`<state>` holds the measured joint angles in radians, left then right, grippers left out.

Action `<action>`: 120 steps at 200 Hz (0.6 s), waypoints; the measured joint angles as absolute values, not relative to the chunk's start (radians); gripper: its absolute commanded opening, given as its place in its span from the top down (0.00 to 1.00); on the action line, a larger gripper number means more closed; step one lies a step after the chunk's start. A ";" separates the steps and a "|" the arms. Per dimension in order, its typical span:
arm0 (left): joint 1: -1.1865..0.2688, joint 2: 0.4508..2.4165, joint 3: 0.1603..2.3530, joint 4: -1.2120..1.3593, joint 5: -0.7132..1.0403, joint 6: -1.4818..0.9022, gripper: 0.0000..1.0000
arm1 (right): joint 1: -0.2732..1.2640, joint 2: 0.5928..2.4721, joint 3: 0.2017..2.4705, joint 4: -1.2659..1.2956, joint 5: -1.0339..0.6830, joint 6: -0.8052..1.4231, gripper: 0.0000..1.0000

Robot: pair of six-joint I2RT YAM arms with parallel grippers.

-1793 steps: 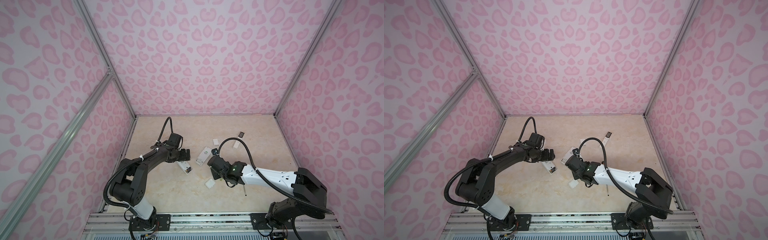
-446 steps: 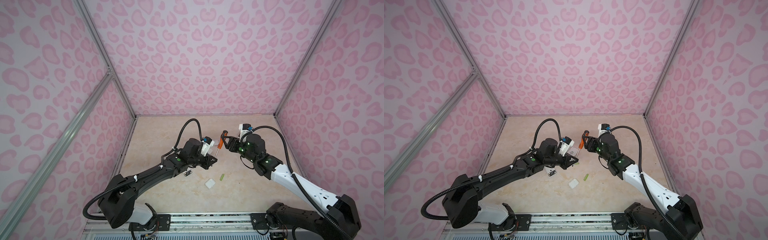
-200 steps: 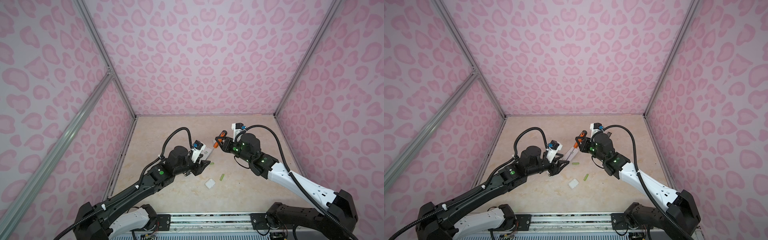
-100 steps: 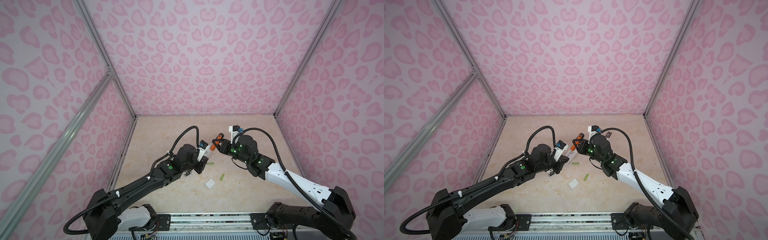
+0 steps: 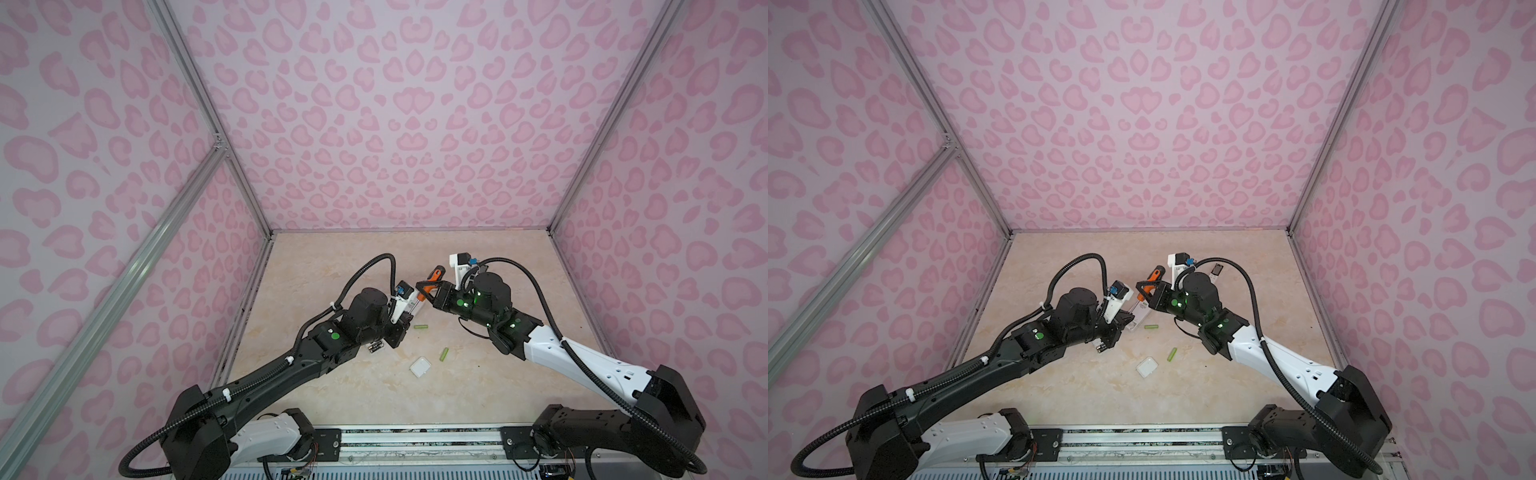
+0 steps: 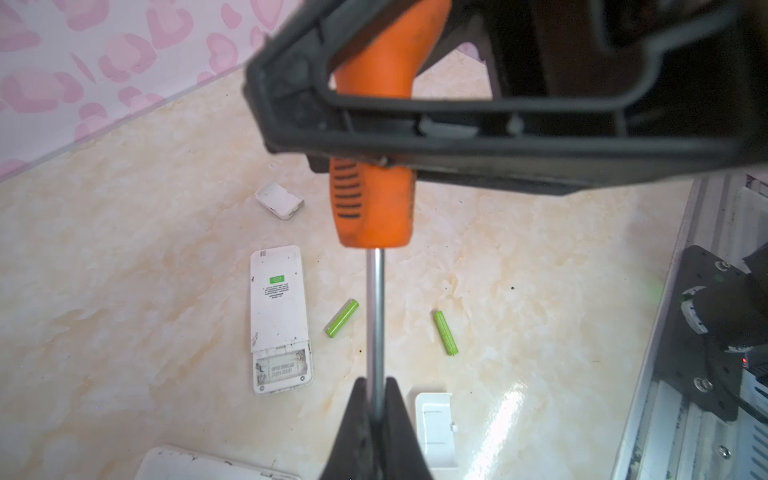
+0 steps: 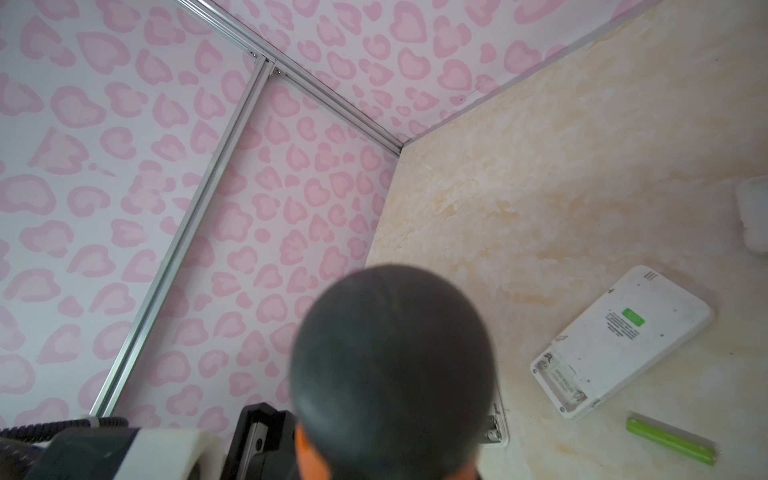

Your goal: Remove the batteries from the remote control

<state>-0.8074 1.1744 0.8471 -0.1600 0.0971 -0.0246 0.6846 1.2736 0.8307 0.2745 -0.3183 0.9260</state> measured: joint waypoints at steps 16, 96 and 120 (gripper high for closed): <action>-0.809 1.144 0.839 -0.170 0.056 -0.017 0.44 | 0.692 1.274 0.841 0.253 -0.287 0.894 1.00; -0.604 0.825 0.695 -0.260 -0.165 -0.197 0.25 | 0.864 1.409 0.967 0.173 0.085 0.603 1.00; -0.512 0.818 0.667 -0.315 -0.148 -0.305 0.23 | 0.904 1.506 0.998 0.211 0.132 0.553 1.00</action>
<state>-0.5121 0.8185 0.6674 -0.3149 -0.1478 -0.3046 0.9043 1.5059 0.9981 0.2111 0.1322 0.5526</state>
